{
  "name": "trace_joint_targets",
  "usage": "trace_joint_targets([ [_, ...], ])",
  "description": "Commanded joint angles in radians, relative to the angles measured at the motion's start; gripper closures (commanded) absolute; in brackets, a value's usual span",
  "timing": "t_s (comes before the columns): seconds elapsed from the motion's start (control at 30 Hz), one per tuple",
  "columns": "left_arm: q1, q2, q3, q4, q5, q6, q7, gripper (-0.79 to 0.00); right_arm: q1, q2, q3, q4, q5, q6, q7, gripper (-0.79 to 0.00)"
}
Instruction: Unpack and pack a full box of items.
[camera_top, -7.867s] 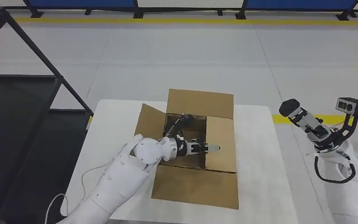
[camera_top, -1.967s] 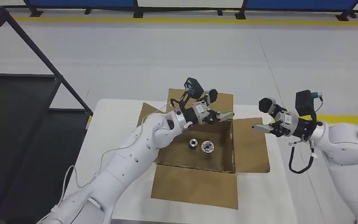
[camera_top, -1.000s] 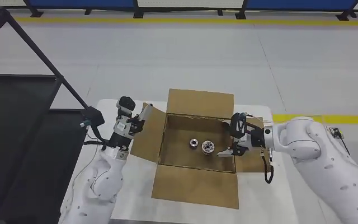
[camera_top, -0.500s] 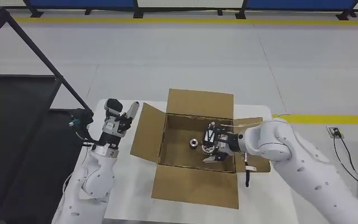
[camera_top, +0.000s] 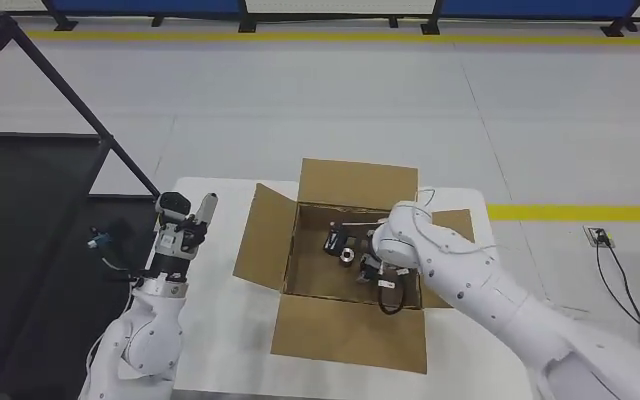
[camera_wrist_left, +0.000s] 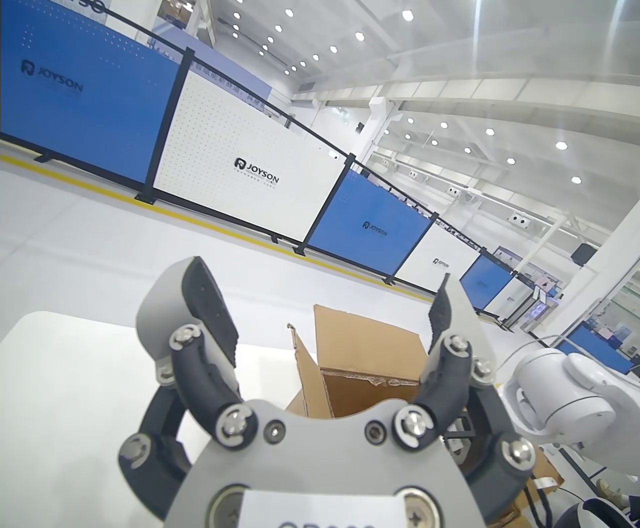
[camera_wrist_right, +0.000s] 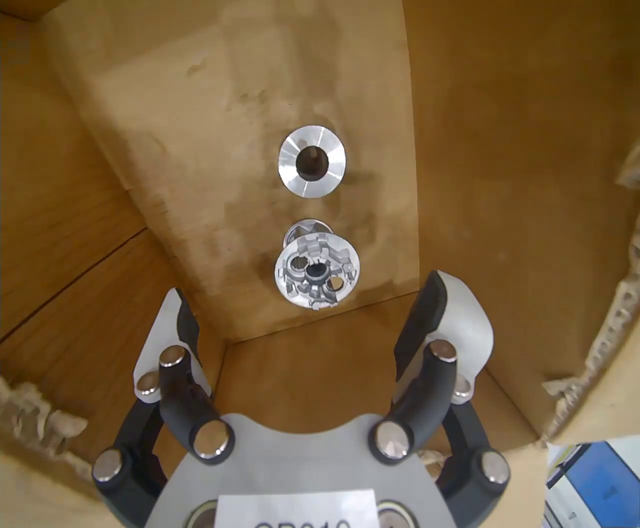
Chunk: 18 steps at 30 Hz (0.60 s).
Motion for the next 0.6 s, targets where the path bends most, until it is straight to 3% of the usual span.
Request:
trace_joint_targets([
  [0.0,0.000,0.000,-0.001,0.000,0.000,-0.002,-0.002,-0.785,0.001,-0.025,-0.014,0.056,-0.001,0.008,-0.006,-0.785],
  [0.1,-0.001,-0.001,-0.002,-0.002,0.002,-0.003,-0.004,-0.785,0.005,-0.057,-0.025,0.128,0.010,-0.005,-0.016,-0.785],
  [0.17,-0.001,-0.001,-0.002,-0.002,0.003,-0.004,-0.006,-0.785,0.008,-0.075,-0.030,0.167,0.009,-0.009,-0.031,-0.610],
  [0.2,-0.001,-0.001,-0.002,-0.003,0.004,-0.005,-0.008,-0.785,0.009,-0.083,-0.031,0.187,0.010,-0.012,-0.039,-0.385],
  [0.23,0.000,-0.001,-0.003,-0.003,0.005,-0.004,-0.009,-0.785,0.009,-0.091,-0.032,0.206,0.009,-0.014,-0.045,-0.320],
  [0.4,0.000,-0.002,-0.001,-0.006,0.008,-0.006,-0.015,-0.785,0.012,-0.126,-0.035,0.289,0.021,-0.036,-0.043,-0.206],
  [0.43,0.000,-0.002,-0.001,-0.007,0.010,-0.005,-0.017,-0.785,0.015,-0.132,-0.034,0.303,0.024,-0.041,-0.044,-0.074],
  [0.47,0.000,-0.002,-0.001,-0.007,0.012,-0.004,-0.015,-0.785,0.018,-0.138,-0.030,0.313,0.030,-0.047,-0.053,0.000],
  [0.57,-0.001,-0.003,0.002,-0.007,0.013,-0.002,-0.014,-0.785,0.032,-0.146,-0.017,0.332,0.038,-0.064,-0.064,0.000],
])
